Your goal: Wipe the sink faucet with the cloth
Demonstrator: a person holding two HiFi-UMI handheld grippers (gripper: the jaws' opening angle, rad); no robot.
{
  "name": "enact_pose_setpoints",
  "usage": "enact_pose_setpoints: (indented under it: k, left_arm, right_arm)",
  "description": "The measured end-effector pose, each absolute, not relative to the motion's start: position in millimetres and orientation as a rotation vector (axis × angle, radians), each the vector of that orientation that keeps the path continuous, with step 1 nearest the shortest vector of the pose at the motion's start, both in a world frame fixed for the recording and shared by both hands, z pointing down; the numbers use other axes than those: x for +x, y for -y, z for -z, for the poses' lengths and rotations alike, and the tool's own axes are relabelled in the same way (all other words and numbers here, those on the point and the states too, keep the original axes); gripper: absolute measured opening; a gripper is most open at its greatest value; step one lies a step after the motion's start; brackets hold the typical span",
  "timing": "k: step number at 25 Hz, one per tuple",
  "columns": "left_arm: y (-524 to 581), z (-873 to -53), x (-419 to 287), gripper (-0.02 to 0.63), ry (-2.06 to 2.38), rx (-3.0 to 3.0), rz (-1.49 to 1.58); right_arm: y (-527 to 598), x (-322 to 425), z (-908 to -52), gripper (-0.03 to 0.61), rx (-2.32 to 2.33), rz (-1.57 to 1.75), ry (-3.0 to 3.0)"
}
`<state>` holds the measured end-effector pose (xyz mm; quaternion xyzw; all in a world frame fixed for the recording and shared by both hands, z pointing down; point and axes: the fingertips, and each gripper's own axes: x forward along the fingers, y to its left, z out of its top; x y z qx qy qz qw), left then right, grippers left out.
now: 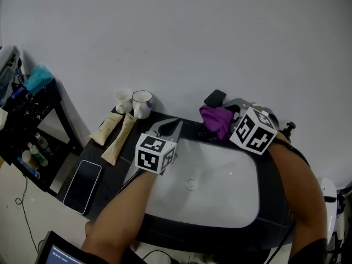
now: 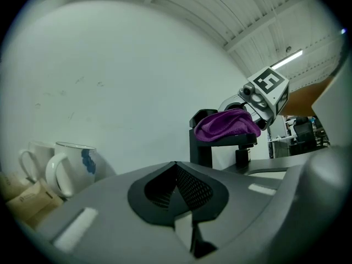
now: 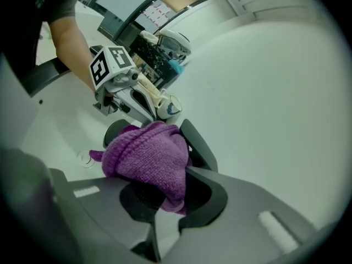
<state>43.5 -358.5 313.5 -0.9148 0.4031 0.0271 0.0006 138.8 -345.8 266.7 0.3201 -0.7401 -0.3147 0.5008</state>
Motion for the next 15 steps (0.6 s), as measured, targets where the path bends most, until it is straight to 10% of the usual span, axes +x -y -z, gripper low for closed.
enact_pose_setpoints:
  k: [15]
  left_arm:
    - [356.5,-314.3,44.8,0.017,-1.258,-2.886,-0.081]
  right_arm:
    - [343.9,136.5,-269.8,0.046,0.733,0.693,1.791]
